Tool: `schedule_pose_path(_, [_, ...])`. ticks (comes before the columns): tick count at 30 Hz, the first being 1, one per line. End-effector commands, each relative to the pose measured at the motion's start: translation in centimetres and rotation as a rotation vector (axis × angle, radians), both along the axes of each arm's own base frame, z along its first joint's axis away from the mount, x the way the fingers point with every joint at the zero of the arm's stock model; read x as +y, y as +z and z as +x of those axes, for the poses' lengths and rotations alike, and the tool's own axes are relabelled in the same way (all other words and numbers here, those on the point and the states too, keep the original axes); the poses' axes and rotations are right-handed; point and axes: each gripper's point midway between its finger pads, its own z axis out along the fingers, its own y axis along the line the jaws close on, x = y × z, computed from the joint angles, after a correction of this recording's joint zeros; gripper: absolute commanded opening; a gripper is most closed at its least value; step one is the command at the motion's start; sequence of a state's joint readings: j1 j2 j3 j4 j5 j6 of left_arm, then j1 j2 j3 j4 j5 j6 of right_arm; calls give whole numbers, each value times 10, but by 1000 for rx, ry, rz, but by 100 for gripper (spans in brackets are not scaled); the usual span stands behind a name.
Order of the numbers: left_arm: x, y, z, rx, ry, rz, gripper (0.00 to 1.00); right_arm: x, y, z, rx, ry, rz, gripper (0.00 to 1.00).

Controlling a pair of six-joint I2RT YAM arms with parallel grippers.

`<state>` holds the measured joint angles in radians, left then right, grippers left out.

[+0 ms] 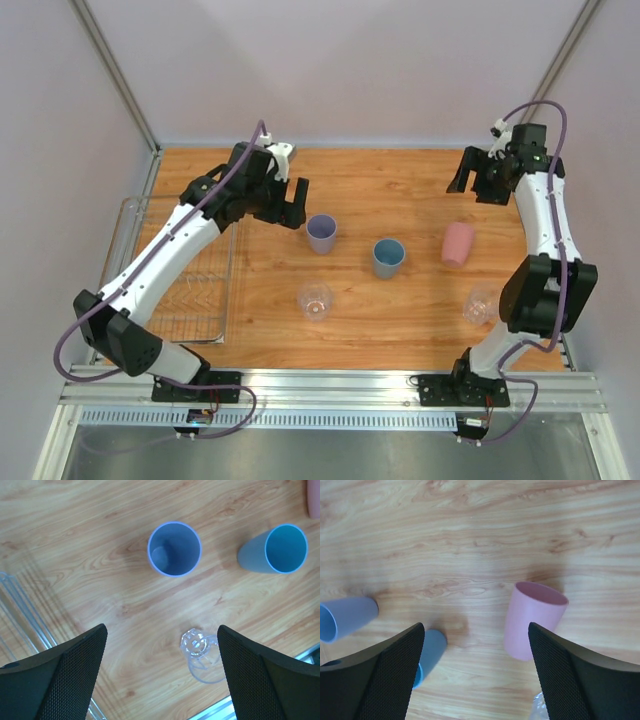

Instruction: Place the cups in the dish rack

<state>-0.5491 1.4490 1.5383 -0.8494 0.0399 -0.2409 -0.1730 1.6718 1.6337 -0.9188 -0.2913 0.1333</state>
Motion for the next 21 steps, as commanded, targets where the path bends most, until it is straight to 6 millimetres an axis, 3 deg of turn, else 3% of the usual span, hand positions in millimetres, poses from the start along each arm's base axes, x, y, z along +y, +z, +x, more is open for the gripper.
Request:
schedule_pose_path(1, [-17, 10, 0, -17, -77, -60, 100, 21, -10, 12, -90, 335, 64, 87])
schedule_pose_path(6, [-23, 2, 3, 17, -117, -44, 100, 16, -42, 46, -73, 412, 200, 86])
schedule_pose_path(9, [-25, 3, 8, 29, -124, -39, 100, 11, -64, 55, -37, 442, 209, 87])
schedule_pose_path(13, [-32, 13, 16, 20, -134, -47, 100, 8, -97, 58, 17, 454, 212, 83])
schedule_pose_path(16, [-36, 14, 22, 29, -134, -47, 100, 13, -118, 48, 80, 453, 259, 70])
schedule_pose_path(21, [-46, 6, 28, 71, -158, -51, 100, 16, -121, 30, 75, 429, 258, 66])
